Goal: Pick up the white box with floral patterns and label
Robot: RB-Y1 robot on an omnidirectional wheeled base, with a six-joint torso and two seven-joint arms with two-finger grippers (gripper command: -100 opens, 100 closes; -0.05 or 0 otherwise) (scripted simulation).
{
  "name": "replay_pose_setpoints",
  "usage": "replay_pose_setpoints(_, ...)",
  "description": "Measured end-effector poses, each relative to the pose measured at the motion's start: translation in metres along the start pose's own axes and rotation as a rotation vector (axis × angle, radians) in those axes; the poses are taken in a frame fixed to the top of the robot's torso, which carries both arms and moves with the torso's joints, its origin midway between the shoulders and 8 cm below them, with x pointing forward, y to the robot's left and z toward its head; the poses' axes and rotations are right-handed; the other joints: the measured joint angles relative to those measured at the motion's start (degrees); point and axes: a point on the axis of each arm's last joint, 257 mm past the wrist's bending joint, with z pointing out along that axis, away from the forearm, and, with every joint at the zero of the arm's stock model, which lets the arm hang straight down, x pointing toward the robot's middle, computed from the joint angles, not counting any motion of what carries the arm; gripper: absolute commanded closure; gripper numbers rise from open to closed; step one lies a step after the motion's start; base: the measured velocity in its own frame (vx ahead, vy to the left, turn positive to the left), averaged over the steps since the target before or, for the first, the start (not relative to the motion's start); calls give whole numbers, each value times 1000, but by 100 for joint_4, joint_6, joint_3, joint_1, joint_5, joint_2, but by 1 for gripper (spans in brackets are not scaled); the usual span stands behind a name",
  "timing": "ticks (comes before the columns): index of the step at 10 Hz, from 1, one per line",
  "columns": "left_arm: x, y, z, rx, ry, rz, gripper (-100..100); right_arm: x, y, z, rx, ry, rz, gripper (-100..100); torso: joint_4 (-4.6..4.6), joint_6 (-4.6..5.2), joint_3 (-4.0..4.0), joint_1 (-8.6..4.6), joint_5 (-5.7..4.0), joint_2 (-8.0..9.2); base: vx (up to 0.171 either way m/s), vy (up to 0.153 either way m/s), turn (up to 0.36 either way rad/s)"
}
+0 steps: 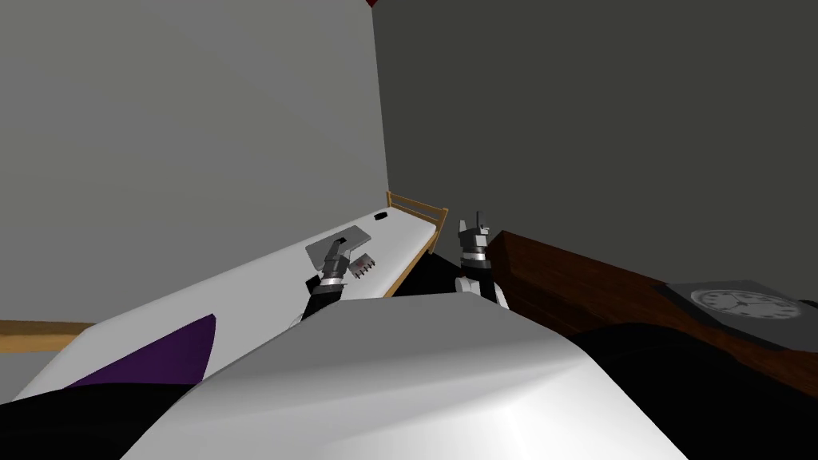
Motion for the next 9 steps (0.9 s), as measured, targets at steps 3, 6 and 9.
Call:
replay_pose_setpoints(3, -7, 39, -17, -118, -23, -20, -100, 0, 0, 0, 0, 0, 0, 0, 3, 1, 6, 1, 0, 10, 108, -66, -12)
replay_pose_setpoints(6, -22, 95, -50, -278, -65, -48, -100, 0, 0, 0, 0, 0, 0, 0, 0, 1, 0, -4, -2, 0, 142, -78, -21)
replay_pose_setpoints(9, -37, 137, -94, -419, -114, -75, -100, 0, 0, 0, 0, 0, 0, 0, 2, 0, 6, -1, -2, 11, 114, -62, -34)
